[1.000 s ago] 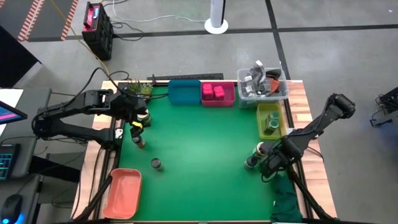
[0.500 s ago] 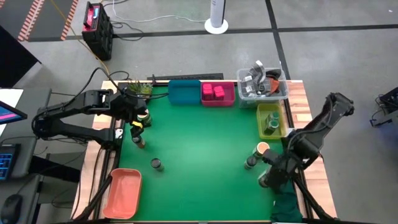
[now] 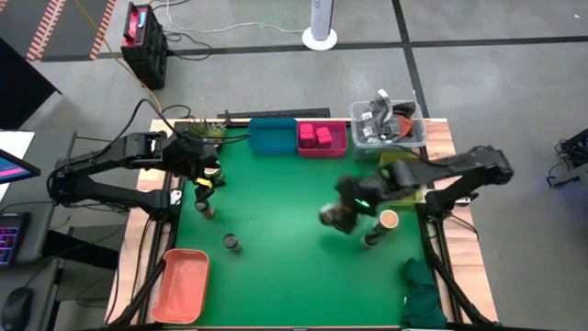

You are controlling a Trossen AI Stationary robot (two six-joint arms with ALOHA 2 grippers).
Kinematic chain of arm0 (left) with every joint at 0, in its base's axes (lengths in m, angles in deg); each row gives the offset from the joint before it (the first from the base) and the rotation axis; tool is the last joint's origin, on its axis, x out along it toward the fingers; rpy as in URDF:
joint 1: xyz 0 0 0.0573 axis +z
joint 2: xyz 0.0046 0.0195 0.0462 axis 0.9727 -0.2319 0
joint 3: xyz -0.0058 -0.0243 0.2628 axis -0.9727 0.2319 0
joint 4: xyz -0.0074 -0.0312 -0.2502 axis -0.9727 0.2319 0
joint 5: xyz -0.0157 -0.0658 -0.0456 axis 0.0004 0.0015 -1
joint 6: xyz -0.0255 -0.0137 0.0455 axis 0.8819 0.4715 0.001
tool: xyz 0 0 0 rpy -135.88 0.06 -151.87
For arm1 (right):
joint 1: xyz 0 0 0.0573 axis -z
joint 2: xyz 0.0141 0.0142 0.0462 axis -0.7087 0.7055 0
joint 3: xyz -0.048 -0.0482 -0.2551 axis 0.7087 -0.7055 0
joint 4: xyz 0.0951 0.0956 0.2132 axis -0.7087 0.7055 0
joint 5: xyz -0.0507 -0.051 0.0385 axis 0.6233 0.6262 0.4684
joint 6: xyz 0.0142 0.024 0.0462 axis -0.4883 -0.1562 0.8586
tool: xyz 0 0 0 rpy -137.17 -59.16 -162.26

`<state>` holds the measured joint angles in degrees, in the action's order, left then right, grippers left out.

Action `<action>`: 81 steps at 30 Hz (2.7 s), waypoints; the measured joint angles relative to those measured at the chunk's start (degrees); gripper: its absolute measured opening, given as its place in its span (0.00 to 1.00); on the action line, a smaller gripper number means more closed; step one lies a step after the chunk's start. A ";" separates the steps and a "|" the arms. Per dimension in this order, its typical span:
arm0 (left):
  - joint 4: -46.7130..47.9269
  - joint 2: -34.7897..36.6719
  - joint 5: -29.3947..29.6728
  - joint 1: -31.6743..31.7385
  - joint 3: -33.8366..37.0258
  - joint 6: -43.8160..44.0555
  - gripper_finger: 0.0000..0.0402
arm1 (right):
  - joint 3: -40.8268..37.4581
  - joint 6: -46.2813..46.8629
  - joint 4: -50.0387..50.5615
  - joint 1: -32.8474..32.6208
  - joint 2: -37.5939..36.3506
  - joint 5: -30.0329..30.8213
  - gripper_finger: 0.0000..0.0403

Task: Sort spices by type
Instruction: Put the bottom brown spice bottle into the blue bin

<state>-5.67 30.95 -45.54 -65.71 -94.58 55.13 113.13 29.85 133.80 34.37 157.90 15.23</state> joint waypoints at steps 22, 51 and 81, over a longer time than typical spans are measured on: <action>-9.01 10.01 11.14 0.02 2.49 2.40 0.67 | 28.24 -35.55 -15.29 29.05 32.56 0.10 0.75; -6.63 12.75 10.53 0.00 3.45 2.85 0.67 | 51.99 -39.11 -5.82 39.96 53.30 -2.36 0.75; -6.45 12.37 9.16 0.00 3.45 3.49 0.67 | 50.79 -46.65 3.43 39.50 53.39 -1.64 0.75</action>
<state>-12.12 43.32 -36.38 -65.71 -91.13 58.61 163.91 -16.79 137.23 73.86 211.29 13.59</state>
